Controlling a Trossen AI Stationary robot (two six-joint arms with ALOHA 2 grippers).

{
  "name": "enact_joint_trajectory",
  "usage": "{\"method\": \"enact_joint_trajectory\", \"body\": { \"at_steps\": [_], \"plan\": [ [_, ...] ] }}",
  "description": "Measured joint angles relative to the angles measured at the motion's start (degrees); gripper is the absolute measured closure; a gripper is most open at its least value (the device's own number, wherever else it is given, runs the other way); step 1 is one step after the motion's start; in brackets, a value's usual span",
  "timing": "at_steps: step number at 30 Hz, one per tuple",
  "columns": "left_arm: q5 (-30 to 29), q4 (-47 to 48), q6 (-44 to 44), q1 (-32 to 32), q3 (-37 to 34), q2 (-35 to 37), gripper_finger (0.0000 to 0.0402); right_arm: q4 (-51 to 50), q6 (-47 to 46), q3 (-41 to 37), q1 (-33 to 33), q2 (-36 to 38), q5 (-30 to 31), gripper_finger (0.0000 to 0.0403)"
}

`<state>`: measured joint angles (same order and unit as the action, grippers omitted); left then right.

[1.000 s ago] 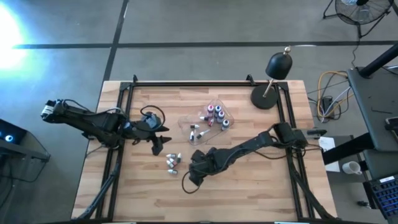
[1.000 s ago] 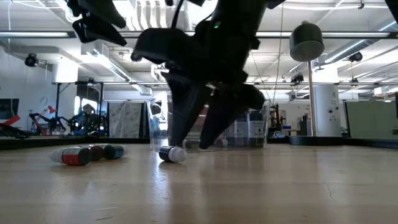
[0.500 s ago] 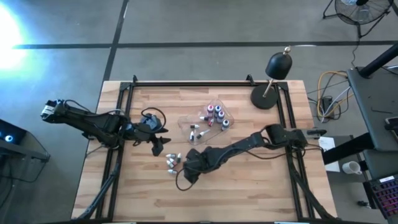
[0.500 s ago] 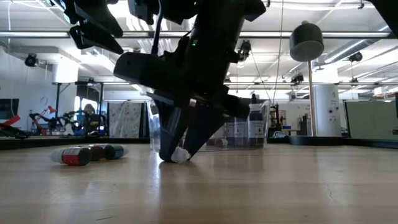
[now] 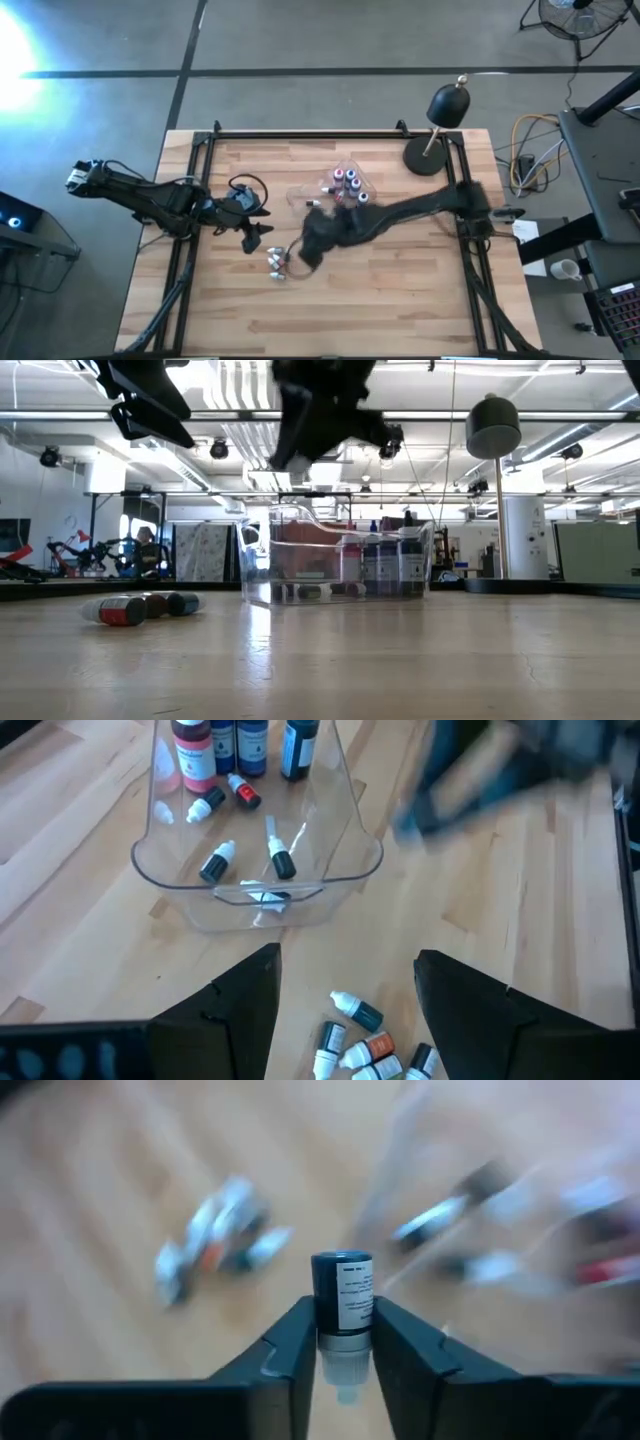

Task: Pick & Place food coloring
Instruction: Put the small black food coloring bottle into the transparent bin, then put the left small green food coloring bottle into the transparent bin

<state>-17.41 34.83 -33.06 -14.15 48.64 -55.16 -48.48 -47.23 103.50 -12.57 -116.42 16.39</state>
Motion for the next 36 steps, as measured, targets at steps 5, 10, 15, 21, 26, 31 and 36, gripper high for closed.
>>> {"method": "enact_joint_trajectory", "body": {
  "at_steps": [5, 10, 15, 21, 26, 31, 36],
  "plan": [
    [0.0, 0.2, 0.0, 0.0, -0.2, 0.0, 0.0198, -0.6, -0.7, -1.9, 4.4, 6.7, 4.2, 0.0254],
    [0.1, 3.4, -0.4, 0.0, -0.2, -0.1, 0.0198, -1.6, -1.3, -2.3, 8.2, 8.6, -2.1, 0.0185],
    [0.3, 9.5, -2.6, 0.0, -1.3, -0.1, 0.0198, -5.9, 0.5, -1.9, 5.5, 11.1, 0.7, 0.0140],
    [6.9, 1.9, -2.8, 0.0, -10.3, -1.3, 0.0198, -14.0, 0.8, -2.9, 2.7, 10.8, 3.3, 0.0125],
    [12.1, -16.0, 2.3, -0.7, -19.3, -4.5, 0.0198, -15.2, -0.6, -4.6, 0.6, 9.5, 3.0, 0.0129],
    [11.9, -23.5, 10.9, -1.5, -23.1, -8.0, 0.0198, -15.4, -2.9, -8.4, -0.9, 9.5, 3.2, 0.0135],
    [8.9, -25.8, 12.4, -1.5, -23.3, -11.8, 0.0198, -15.1, -5.9, -12.2, -1.8, 9.5, 3.1, 0.0143]
  ]
}}
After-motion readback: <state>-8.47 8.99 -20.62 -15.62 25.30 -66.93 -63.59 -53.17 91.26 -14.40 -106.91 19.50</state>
